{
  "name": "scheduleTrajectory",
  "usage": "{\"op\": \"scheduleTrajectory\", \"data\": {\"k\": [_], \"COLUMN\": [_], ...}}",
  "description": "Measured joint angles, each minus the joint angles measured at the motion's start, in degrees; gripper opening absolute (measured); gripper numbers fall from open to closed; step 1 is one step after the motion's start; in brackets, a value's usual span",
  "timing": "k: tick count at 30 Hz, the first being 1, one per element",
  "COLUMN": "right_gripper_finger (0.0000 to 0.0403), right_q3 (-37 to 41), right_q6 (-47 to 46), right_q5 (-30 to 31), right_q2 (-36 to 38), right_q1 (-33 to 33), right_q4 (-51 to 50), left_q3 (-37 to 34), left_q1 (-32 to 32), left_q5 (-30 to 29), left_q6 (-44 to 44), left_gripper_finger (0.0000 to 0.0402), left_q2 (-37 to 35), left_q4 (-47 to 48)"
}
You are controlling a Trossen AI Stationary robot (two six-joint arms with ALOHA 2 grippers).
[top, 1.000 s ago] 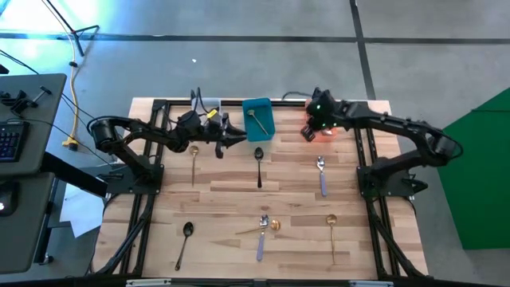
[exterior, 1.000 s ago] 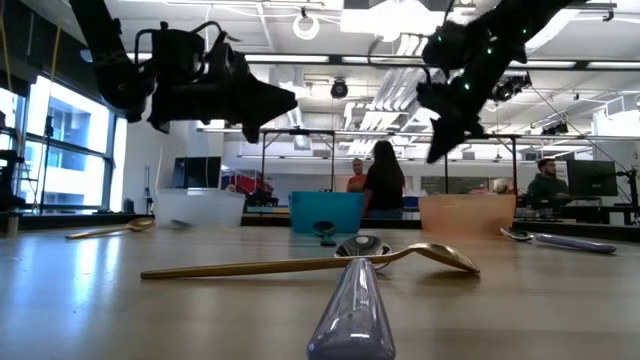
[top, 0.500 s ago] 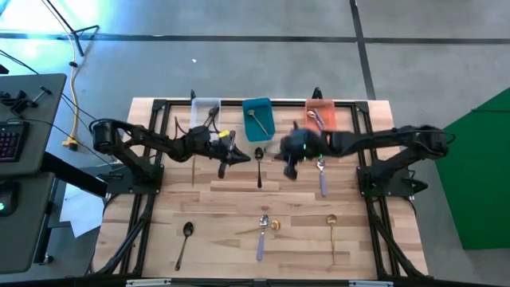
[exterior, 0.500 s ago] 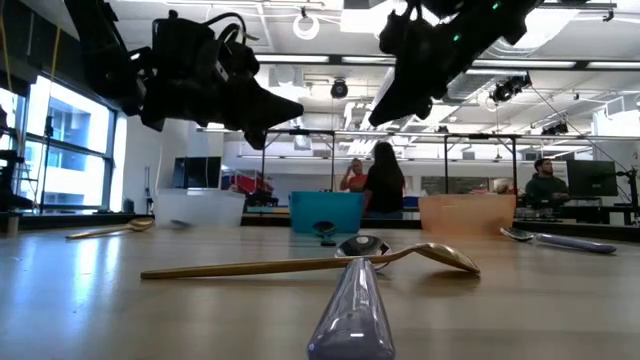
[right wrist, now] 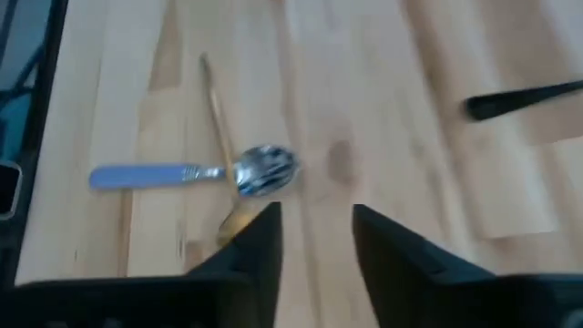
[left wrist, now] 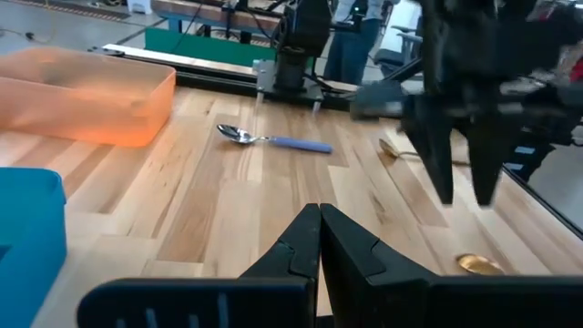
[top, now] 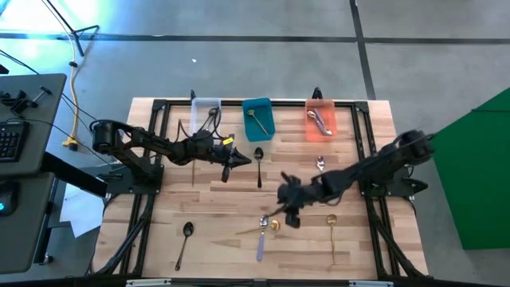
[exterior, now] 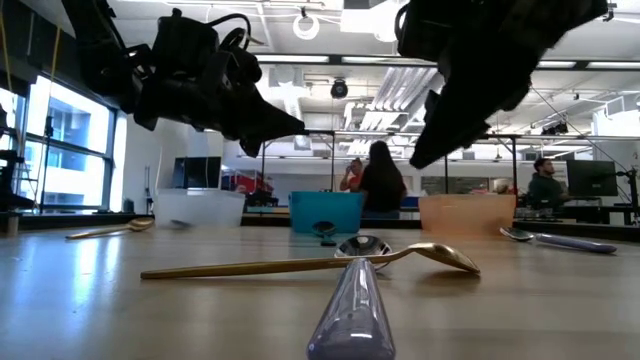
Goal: Sort silverware by color (type)
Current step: Put the center gold spoon into the blue bin
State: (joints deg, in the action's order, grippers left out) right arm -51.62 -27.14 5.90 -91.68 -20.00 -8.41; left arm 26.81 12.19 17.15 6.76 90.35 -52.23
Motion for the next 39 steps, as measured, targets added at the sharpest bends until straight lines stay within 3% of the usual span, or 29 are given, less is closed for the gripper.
{"op": "scheduleTrajectory", "data": {"k": [6, 13, 24, 39], "right_gripper_finger": [0.0181, 0.0193, 0.0192, 0.0106], "right_q3": [0.0, -3.5, -13.0, -13.1], "right_q6": [0.1, 2.6, 4.9, 3.0], "right_q5": [-0.1, 0.6, -0.1, -3.4], "right_q2": [-6.7, -12.4, -18.4, -17.8], "right_q1": [-4.3, -4.9, -4.8, -4.7], "right_q4": [9.5, 10.4, -6.4, -11.6], "left_q3": [0.0, 0.0, 0.0, 0.0], "left_q1": [0.0, 0.0, 0.0, 0.0], "left_q5": [-2.2, -2.5, -2.5, -2.5], "left_q6": [-0.1, -0.7, -1.5, -2.5], "left_gripper_finger": [0.0001, 0.0001, 0.0001, 0.0001], "left_q2": [0.0, 0.0, 0.0, 0.0], "left_q4": [0.3, 1.1, 2.7, 3.2]}}
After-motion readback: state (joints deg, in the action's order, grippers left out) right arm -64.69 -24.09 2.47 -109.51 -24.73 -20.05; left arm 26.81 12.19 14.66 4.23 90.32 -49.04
